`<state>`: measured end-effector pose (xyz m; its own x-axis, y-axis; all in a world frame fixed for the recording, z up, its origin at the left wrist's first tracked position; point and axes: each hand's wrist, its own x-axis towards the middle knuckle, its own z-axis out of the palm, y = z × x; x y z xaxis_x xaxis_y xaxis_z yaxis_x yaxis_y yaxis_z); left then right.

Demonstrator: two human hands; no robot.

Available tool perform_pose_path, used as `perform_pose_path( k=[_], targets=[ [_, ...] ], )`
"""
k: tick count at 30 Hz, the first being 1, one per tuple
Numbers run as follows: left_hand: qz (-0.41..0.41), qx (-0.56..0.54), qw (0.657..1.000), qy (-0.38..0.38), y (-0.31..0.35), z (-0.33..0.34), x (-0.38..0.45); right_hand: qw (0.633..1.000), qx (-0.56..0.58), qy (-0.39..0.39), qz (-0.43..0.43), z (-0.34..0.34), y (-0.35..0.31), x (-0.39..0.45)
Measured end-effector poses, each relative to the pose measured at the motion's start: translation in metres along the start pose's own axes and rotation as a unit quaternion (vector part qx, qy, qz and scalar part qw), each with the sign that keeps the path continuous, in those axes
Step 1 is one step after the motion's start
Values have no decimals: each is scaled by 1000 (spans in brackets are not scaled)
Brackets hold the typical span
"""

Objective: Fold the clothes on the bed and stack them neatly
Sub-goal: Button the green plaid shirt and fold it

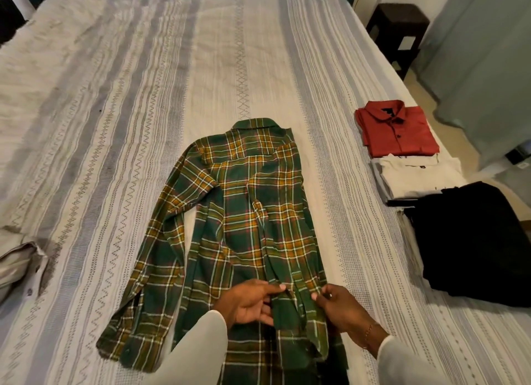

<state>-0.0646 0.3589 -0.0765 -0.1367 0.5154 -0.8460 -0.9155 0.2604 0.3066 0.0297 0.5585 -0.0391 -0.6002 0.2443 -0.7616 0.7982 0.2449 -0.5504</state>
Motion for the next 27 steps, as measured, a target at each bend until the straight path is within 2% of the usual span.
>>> perform_pose_path(
  k=[3,8,11,14,16,19,24,27],
  targets=[
    [2,56,998,5,-13,7,-1,998,-51,35,-12,9,16,8],
    [36,30,999,11,-26,9,11,986,-91,123,-69,15,30,15],
    [32,98,993,65,-37,10,15,976,-134,155,-75,20,43,12],
    [13,235,962,140,-31,13,16,965,-202,158,-51,22,50,15],
    [0,284,944,169,-10,8,14,956,-223,181,-62,16,38,23],
    [23,288,935,206,31,2,6,957,-203,187,-94,5,14,42],
    [124,257,910,299,79,-2,9,960,-176,174,-127,-6,-27,73],
    [192,274,854,399,115,-8,24,967,-131,151,-157,-19,-66,104]
  ],
)
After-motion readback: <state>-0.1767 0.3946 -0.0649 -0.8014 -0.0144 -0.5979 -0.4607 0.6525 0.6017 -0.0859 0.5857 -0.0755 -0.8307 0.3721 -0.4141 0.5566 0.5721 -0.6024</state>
